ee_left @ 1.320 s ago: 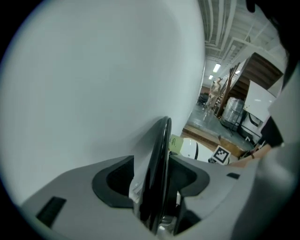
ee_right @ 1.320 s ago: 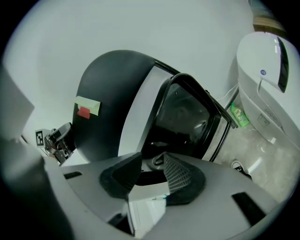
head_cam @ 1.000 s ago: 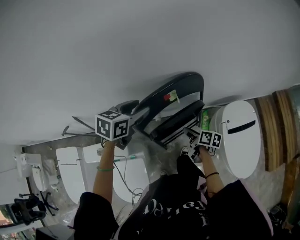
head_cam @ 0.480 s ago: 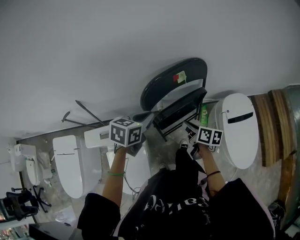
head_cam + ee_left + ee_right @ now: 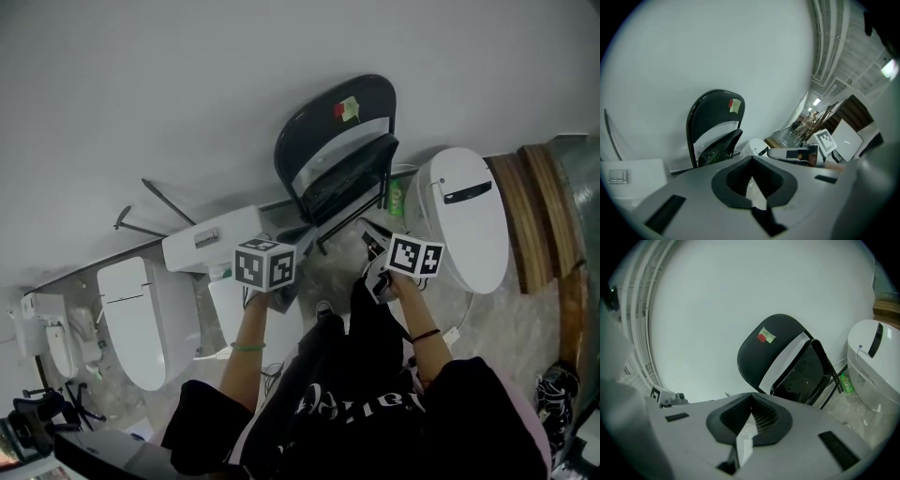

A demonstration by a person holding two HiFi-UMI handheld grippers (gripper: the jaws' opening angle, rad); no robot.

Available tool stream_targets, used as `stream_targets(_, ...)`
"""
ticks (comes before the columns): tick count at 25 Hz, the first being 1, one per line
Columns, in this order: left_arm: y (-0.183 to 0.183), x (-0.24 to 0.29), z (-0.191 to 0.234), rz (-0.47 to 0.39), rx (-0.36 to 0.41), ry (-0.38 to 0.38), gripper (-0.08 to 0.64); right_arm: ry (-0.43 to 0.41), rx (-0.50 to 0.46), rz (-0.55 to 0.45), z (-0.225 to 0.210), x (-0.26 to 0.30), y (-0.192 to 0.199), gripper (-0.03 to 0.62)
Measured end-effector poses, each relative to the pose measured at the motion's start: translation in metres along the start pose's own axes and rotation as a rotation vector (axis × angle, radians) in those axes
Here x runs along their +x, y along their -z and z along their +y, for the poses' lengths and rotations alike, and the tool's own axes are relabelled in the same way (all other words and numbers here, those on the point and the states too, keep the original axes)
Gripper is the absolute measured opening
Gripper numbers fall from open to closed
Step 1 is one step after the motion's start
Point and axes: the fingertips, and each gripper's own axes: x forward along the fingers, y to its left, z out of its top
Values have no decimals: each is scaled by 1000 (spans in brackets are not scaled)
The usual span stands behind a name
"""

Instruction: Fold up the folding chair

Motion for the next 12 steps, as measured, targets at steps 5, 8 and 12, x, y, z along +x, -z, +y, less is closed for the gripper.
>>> stream_targets(5, 33, 6, -36, 15, -27, 27, 3, 1, 10, -21, 5, -37, 16, 14)
stream_targets(8, 48, 9, -60, 23, -29, 25, 3, 14, 22, -23, -1, -63, 26, 14)
stream_targets(12, 69, 11, -96, 12, -48, 21, 3, 19, 39, -15, -11, -100, 44, 14)
